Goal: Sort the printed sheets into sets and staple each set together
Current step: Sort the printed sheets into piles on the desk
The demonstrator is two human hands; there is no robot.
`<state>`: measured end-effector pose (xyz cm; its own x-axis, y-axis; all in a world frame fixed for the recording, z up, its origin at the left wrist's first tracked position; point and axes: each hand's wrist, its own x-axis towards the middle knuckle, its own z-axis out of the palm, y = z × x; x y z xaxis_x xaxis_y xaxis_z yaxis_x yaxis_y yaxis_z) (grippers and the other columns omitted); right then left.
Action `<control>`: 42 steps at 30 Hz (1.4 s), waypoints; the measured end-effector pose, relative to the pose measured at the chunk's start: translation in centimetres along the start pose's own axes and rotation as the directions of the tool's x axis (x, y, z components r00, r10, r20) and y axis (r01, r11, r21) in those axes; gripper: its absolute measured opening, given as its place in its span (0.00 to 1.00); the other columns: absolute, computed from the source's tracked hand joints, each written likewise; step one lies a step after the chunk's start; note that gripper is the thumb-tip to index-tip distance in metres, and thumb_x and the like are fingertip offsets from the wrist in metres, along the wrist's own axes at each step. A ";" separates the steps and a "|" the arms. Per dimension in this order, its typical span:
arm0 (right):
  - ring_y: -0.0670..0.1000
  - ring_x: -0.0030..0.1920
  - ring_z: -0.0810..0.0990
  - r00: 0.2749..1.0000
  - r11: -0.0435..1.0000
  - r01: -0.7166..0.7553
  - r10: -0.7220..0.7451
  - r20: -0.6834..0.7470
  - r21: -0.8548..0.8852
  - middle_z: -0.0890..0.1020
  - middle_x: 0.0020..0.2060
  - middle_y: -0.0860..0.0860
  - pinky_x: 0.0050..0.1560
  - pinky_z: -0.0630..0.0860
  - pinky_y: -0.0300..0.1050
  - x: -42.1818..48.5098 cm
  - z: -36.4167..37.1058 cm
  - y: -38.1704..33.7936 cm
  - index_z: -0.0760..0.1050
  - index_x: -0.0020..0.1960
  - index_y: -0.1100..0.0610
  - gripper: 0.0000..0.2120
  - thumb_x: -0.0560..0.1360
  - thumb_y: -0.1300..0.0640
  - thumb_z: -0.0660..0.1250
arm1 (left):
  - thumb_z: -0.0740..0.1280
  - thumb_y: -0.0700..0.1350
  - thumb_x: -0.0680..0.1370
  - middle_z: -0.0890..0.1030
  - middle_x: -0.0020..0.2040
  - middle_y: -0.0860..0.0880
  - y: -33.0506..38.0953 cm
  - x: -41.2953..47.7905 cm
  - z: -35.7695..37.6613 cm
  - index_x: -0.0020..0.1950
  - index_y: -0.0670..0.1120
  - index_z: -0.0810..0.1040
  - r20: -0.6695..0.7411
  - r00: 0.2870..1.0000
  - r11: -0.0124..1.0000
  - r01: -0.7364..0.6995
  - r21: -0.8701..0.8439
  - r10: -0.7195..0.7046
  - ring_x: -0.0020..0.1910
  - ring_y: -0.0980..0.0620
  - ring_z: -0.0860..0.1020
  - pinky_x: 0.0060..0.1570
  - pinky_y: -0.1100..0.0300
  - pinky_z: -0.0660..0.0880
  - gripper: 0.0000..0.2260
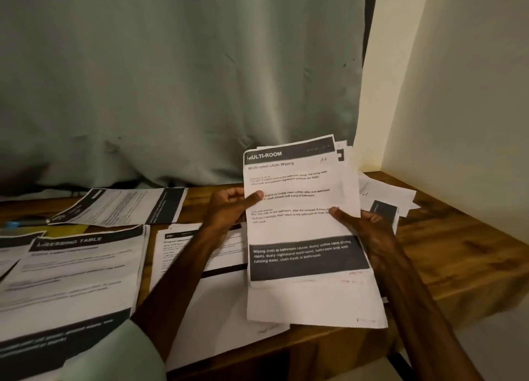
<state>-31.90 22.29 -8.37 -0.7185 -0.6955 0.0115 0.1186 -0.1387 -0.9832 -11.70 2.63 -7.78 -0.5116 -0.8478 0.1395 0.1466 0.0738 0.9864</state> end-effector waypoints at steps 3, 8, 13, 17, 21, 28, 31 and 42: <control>0.60 0.46 0.88 0.999 1.000 -0.015 0.014 0.037 0.018 0.88 0.47 0.58 0.48 0.85 0.56 -0.8 2.3 0.3 0.84 0.55 0.59 0.18 0.69 0.53 0.81 | 0.77 0.43 0.76 0.88 0.49 0.44 1.4 -0.6 -2.6 0.55 0.41 0.83 -0.079 0.996 0.997 -0.047 0.056 0.051 0.45 0.48 0.87 0.41 0.57 0.84 0.10; 0.61 0.49 0.87 0.985 0.998 -0.030 0.038 0.170 -0.051 0.88 0.49 0.57 0.58 0.81 0.63 -2.4 7.8 1.8 0.82 0.58 0.58 0.17 0.77 0.47 0.74 | 0.73 0.42 0.79 0.87 0.51 0.44 2.7 -2.6 -9.6 0.55 0.42 0.85 -0.171 0.967 0.942 -0.127 0.311 0.187 0.45 0.48 0.87 0.48 0.52 0.84 0.07; 0.61 0.49 0.87 0.950 0.994 -0.044 0.073 0.304 -0.101 0.88 0.51 0.55 0.57 0.81 0.64 -4.5 13.8 3.2 0.81 0.61 0.54 0.14 0.78 0.50 0.73 | 0.72 0.43 0.80 0.85 0.44 0.50 3.8 -5.8 -18.4 0.51 0.42 0.87 -0.327 0.866 0.801 -0.131 0.584 0.379 0.37 0.60 0.81 0.37 0.71 0.74 0.06; 0.60 0.47 0.88 0.933 0.983 -0.015 0.079 0.350 -0.181 0.88 0.50 0.55 0.52 0.84 0.60 -6.0 17.2 3.8 0.82 0.60 0.56 0.14 0.78 0.51 0.73 | 0.66 0.49 0.80 0.82 0.35 0.38 4.1 -8.6 -26.6 0.37 0.39 0.81 -0.417 0.756 0.706 -0.084 0.703 0.505 0.34 0.49 0.76 0.38 0.51 0.78 0.18; 0.50 0.36 0.88 0.930 0.955 0.068 0.043 0.364 -0.288 0.87 0.47 0.51 0.32 0.82 0.42 -6.7 18.7 3.9 0.81 0.56 0.55 0.09 0.79 0.51 0.71 | 0.67 0.44 0.83 0.85 0.44 0.38 5.5 -13.4 -32.1 0.46 0.38 0.85 -0.477 0.742 0.664 0.057 0.746 0.472 0.41 0.45 0.81 0.47 0.50 0.77 0.12; 0.52 0.40 0.85 0.928 0.896 0.154 0.014 0.372 -0.417 0.84 0.47 0.50 0.32 0.77 0.41 -7.1 18.3 3.5 0.78 0.56 0.55 0.09 0.80 0.51 0.69 | 0.68 0.45 0.82 0.86 0.53 0.43 6.4 -18.3 -38.2 0.59 0.42 0.85 -0.550 0.719 0.599 0.232 0.767 0.425 0.47 0.45 0.82 0.50 0.56 0.75 0.10; 0.54 0.42 0.85 0.934 0.885 0.151 0.018 0.356 -0.441 0.84 0.46 0.50 0.35 0.78 0.44 -7.1 17.9 3.5 0.78 0.56 0.55 0.10 0.80 0.50 0.70 | 0.68 0.44 0.82 0.86 0.55 0.40 6.1 -18.8 -38.9 0.61 0.41 0.85 -0.530 0.739 0.559 0.252 0.790 0.416 0.49 0.45 0.82 0.51 0.57 0.73 0.11; 0.51 0.35 0.83 0.955 0.881 0.101 0.044 0.293 -0.462 0.83 0.39 0.48 0.29 0.74 0.41 -6.7 16.9 4.6 0.78 0.48 0.53 0.06 0.80 0.51 0.70 | 0.67 0.43 0.82 0.81 0.37 0.44 2.8 -15.3 -36.0 0.39 0.39 0.82 -0.455 0.806 0.580 0.177 0.795 0.378 0.38 0.46 0.77 0.38 0.57 0.65 0.13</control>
<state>-14.98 14.37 -9.89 -0.4805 -0.8768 0.0206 -0.2849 0.1338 -0.9492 27.06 -3.09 -10.26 0.0283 -0.8945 0.4462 -0.6785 0.3107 0.6657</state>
